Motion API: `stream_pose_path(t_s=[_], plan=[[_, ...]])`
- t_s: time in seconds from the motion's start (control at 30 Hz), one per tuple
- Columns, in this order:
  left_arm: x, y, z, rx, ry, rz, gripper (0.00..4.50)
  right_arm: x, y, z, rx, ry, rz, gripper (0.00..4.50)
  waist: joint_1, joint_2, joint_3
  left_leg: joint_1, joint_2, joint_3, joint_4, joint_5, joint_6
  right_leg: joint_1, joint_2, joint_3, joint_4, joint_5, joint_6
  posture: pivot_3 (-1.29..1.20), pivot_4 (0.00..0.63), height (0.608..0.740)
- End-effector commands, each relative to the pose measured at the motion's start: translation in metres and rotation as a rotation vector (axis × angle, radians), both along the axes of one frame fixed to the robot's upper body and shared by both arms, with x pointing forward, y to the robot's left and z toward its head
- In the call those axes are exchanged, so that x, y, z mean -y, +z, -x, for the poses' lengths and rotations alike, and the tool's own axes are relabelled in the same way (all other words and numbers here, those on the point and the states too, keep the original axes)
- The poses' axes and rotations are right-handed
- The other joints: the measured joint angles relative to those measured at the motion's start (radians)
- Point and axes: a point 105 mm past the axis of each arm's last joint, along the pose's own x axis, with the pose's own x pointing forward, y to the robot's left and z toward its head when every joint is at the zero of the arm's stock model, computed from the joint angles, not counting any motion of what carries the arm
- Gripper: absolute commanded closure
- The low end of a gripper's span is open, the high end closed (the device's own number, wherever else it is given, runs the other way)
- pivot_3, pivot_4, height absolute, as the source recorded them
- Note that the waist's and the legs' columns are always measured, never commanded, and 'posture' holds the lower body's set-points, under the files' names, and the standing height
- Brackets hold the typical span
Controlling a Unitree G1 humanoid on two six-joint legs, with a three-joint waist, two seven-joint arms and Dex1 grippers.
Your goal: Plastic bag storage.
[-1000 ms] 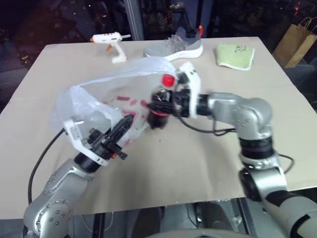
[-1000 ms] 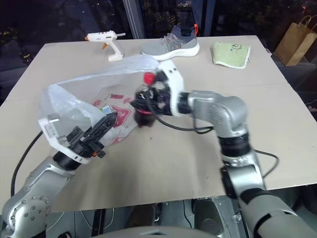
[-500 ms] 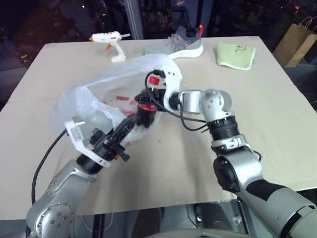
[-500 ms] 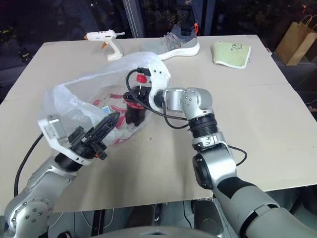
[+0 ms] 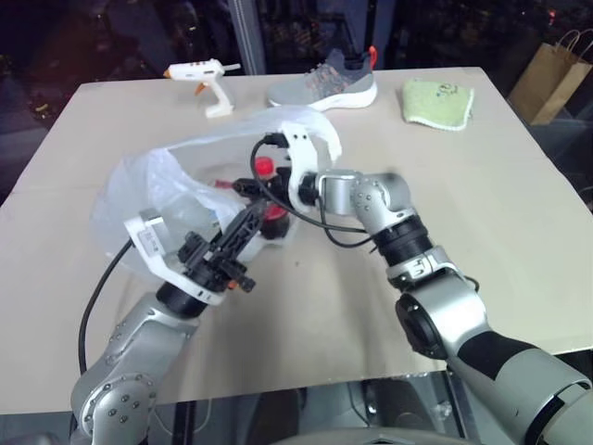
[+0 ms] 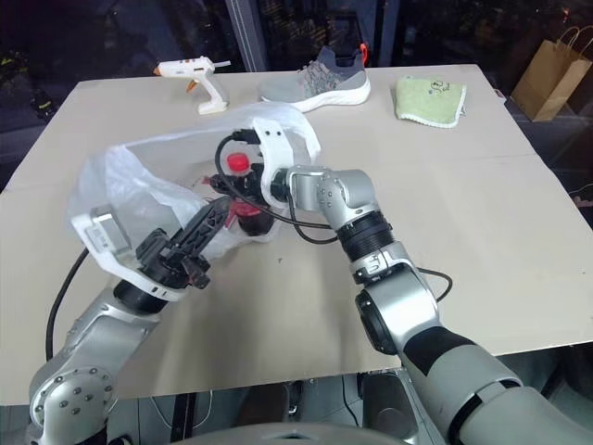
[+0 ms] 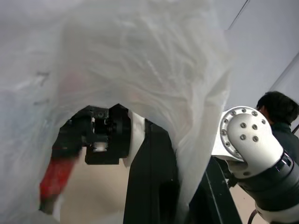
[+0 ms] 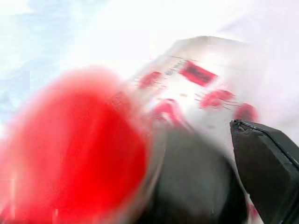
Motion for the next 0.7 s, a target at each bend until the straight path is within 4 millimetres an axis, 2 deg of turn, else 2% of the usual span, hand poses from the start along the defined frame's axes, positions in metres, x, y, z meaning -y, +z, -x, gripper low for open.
stream_pose_path(t_s=[0.03,0.27,0.33,0.47,0.53,0.7], plan=[[-0.001,0.008,0.0,0.043,0.0,0.014,4.5,-0.042,0.032,0.041,0.031,0.168,-0.108,0.05,0.003,0.0,0.0,0.0,0.0,0.0,0.0,0.0,0.0,0.0,0.0,0.0,0.0,0.0,0.0,0.0,0.15,0.74],[-0.001,0.009,-0.004,0.041,-0.011,0.023,4.5,-0.063,0.032,0.051,0.216,0.186,-0.079,0.05,0.003,0.0,0.0,0.0,0.0,0.0,0.0,0.0,0.0,0.0,0.0,0.0,0.0,0.0,0.0,0.0,0.15,0.74],[-0.001,0.009,-0.004,0.041,-0.013,0.025,4.5,-0.069,0.034,0.048,0.264,0.149,-0.087,0.05,0.004,0.0,0.0,0.0,0.0,0.0,0.0,0.0,0.0,0.0,0.0,0.0,0.0,0.0,0.0,0.0,0.15,0.74],[-0.001,0.009,-0.003,0.042,-0.01,0.026,4.5,-0.073,0.055,0.041,0.378,0.072,-0.162,0.05,0.005,0.0,0.0,0.0,0.0,0.0,0.0,0.0,0.0,0.0,0.0,0.0,0.0,0.0,0.0,0.0,0.15,0.74],[-0.001,0.01,-0.003,0.043,-0.005,0.028,4.5,-0.071,0.064,0.041,0.411,0.079,-0.191,0.05,0.005,0.0,0.0,0.0,0.0,0.0,0.0,0.0,0.0,0.0,0.0,0.0,0.0,0.0,0.0,0.0,0.15,0.74],[-0.002,0.009,-0.002,0.038,-0.001,0.029,4.5,-0.056,0.067,0.046,0.442,0.184,-0.213,0.05,0.003,0.0,0.0,0.0,0.0,0.0,0.0,0.0,0.0,0.0,0.0,0.0,0.0,0.0,0.0,0.0,0.15,0.74]])
